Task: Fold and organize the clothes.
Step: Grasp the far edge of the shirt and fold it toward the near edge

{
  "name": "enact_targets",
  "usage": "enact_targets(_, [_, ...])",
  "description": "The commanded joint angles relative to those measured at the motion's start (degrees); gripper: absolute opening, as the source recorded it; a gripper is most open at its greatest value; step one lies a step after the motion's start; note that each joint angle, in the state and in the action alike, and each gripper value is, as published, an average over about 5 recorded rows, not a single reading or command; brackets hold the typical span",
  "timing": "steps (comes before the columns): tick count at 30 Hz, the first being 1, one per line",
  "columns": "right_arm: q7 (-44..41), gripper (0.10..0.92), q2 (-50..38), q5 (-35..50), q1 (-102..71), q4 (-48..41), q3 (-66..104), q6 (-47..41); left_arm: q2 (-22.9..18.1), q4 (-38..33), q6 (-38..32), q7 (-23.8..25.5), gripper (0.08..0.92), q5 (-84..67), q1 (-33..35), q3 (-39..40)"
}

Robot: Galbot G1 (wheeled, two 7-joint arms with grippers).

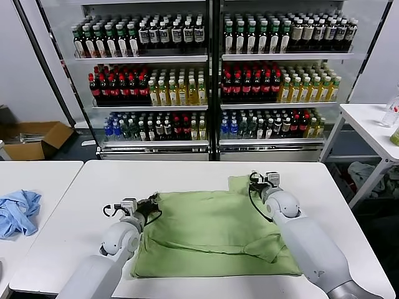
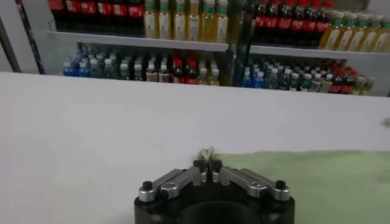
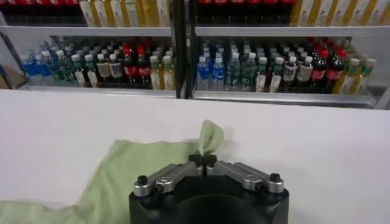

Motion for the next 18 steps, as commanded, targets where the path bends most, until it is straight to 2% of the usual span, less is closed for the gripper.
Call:
enact_targets(1, [0.5, 0.106, -3.6, 1.8, -4.5, 13.0, 4.8, 0.6, 0.9, -8.8, -2.5, 0.5, 0.112, -1.7, 4.2, -2.9])
enact_targets(10, [1.2, 0.106, -8.3, 3.5, -13.6, 25.4, 11.3, -0.6, 2.8, -17.0, -2.3, 0.5, 0.103, -3.9, 10.7, -6.6])
enact_targets(18, [1.8, 0.106, -10.7, 3.9, -29.1, 37.6, 19.9, -1.9, 4.1, -23.7, -1.1, 0.7, 0.102, -5.4, 17.1, -9.5])
